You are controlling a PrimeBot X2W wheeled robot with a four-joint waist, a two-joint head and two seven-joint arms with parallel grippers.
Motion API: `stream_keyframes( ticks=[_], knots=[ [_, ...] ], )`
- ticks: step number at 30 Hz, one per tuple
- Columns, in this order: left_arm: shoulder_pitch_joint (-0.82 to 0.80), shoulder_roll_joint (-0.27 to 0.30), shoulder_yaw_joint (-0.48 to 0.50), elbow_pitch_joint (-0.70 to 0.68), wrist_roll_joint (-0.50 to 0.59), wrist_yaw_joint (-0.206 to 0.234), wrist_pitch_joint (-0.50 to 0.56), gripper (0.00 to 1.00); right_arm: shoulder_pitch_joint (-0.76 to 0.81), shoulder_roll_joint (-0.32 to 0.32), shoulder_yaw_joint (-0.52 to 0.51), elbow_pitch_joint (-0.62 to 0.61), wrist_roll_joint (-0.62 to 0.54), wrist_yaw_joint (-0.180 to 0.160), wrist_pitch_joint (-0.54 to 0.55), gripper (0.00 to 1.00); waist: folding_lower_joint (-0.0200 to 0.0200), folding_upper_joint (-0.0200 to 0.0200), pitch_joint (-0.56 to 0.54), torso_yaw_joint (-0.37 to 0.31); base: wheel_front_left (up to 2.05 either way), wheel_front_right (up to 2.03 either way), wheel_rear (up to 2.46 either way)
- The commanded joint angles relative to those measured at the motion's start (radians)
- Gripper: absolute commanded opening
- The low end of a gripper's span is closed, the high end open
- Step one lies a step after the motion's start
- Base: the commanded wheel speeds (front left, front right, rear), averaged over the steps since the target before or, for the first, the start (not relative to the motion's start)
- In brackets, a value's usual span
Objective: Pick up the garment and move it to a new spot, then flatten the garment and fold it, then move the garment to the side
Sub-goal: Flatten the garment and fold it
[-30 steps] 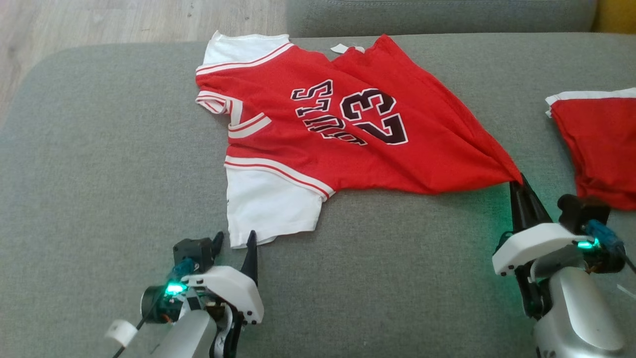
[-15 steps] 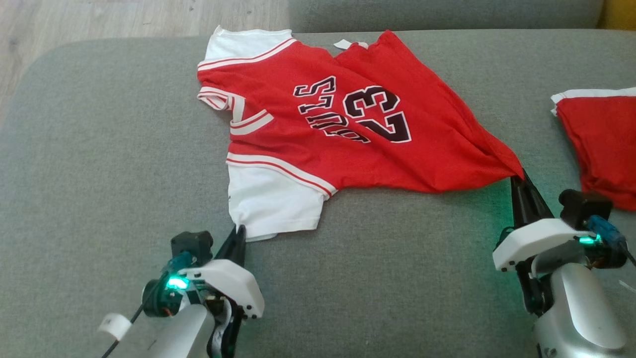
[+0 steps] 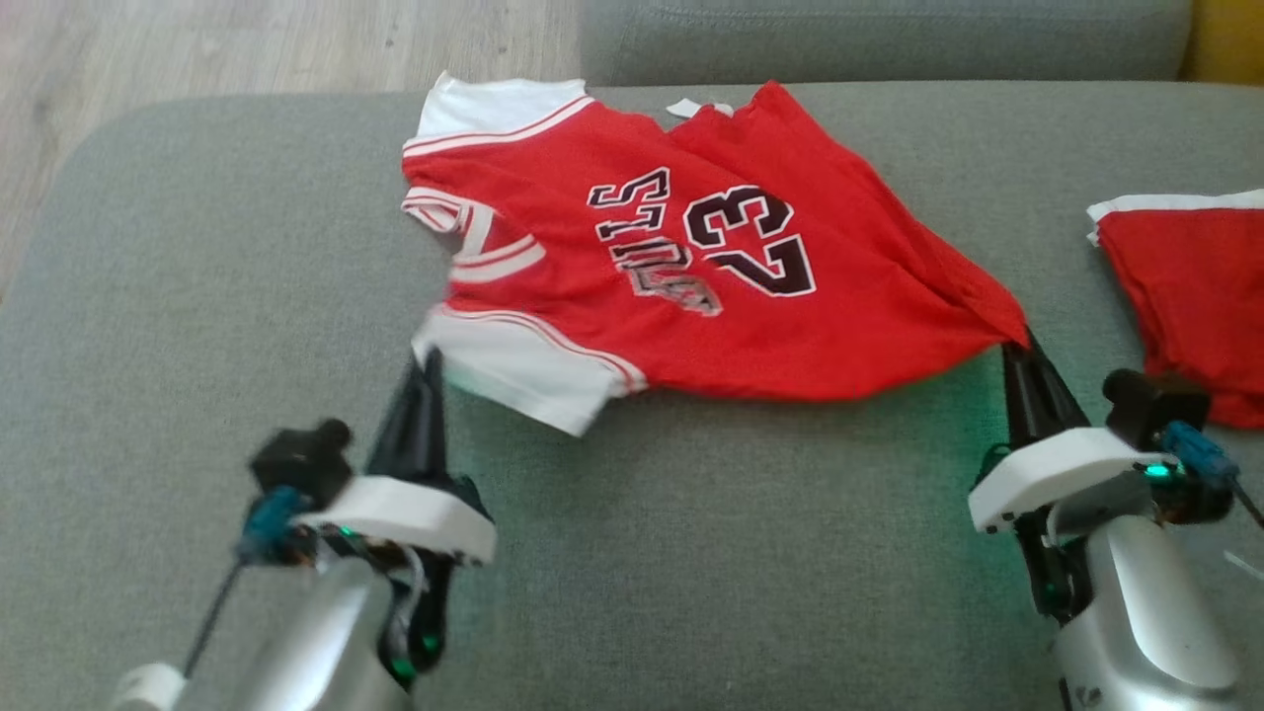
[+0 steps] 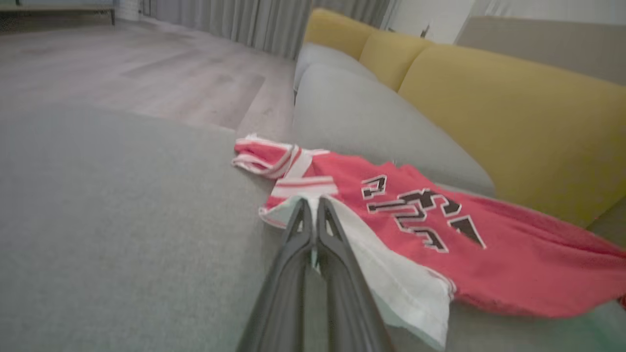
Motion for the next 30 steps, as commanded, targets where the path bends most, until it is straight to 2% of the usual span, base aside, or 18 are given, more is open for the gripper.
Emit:
stream_keyframes(
  ticks=[1, 8, 13, 19, 25, 30],
  knots=[
    [-0.063, 0.034, 0.061, -0.072, -0.015, -0.017, -0.034, 0.00, -0.050, -0.012, 0.045, -0.049, 0.036, -0.001, 0.003, 0.00, -0.0001, 0.0000, -0.014, -0.008, 0.00, 0.00, 0.00],
    [-0.153, 0.083, 0.168, -0.241, -0.043, -0.024, -0.070, 0.00, -0.144, -0.062, 0.115, -0.112, 0.147, -0.001, 0.030, 0.00, -0.0001, 0.0000, -0.053, -0.028, 0.00, 0.00, 0.00],
    [-0.258, 0.121, 0.244, -0.376, -0.061, -0.003, -0.066, 0.00, -0.248, -0.105, 0.169, -0.204, 0.229, -0.001, 0.036, 0.00, -0.0001, 0.0000, -0.100, -0.048, 0.00, 0.00, 0.00],
    [-0.367, 0.155, 0.297, -0.503, -0.083, 0.036, -0.004, 0.00, -0.342, -0.161, 0.227, -0.339, 0.313, -0.001, 0.066, 0.00, -0.0001, 0.0000, -0.150, -0.079, 0.00, 0.00, 0.00],
    [-0.424, 0.180, 0.341, -0.602, -0.105, 0.075, 0.047, 0.00, -0.377, -0.207, 0.225, -0.487, 0.329, -0.001, 0.124, 0.00, -0.0001, 0.0000, -0.172, -0.108, 0.00, 0.00, 0.00],
    [-0.414, 0.182, 0.371, -0.703, -0.150, 0.119, 0.111, 0.00, -0.345, -0.212, 0.179, -0.624, 0.301, -0.001, 0.217, 0.00, -0.0001, 0.0000, -0.170, -0.130, 0.00, 0.00, 0.00]
  ],
)
